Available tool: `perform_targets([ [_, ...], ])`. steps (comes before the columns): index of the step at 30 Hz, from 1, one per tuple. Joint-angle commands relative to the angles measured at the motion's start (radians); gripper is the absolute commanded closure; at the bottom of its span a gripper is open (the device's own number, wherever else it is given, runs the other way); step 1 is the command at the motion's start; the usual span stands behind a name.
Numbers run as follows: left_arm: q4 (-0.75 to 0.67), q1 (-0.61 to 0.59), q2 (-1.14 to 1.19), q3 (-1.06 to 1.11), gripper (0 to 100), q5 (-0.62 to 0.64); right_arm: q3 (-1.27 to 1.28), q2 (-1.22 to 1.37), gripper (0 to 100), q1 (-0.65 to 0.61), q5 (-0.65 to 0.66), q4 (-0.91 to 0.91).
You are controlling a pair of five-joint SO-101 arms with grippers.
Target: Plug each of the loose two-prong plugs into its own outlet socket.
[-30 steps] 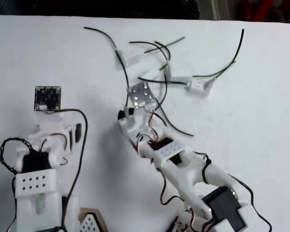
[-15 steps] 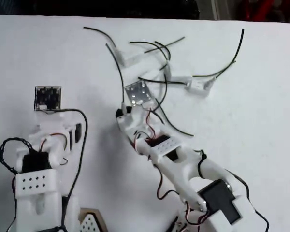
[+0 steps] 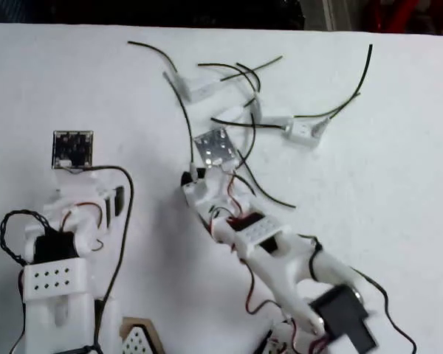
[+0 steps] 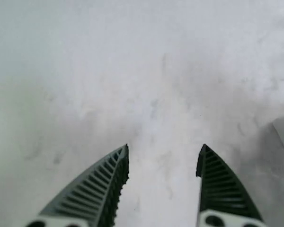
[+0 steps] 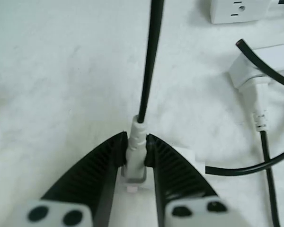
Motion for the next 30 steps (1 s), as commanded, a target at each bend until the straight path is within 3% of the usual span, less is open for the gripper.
perform_targets([
  [1,-0.066,0.047,-0.024,-0.061,76,0.052,0.046,-0.189,98.1,-0.028,0.008,0.01],
  [8,-0.123,0.211,-0.024,-0.132,76,0.091,0.13,-0.476,98.1,-0.122,0.003,0.124],
  [16,-0.143,0.285,-0.022,-0.155,70,0.092,0.189,-0.668,98.1,-0.18,0.002,0.2],
  [23,-0.058,0.383,-0.047,-0.181,70,0.084,0.19,-0.687,98.1,-0.182,0.002,0.22],
  [30,0.034,0.44,-0.26,-0.149,70,0.048,0.199,-0.687,98.1,-0.171,0.008,0.222],
])
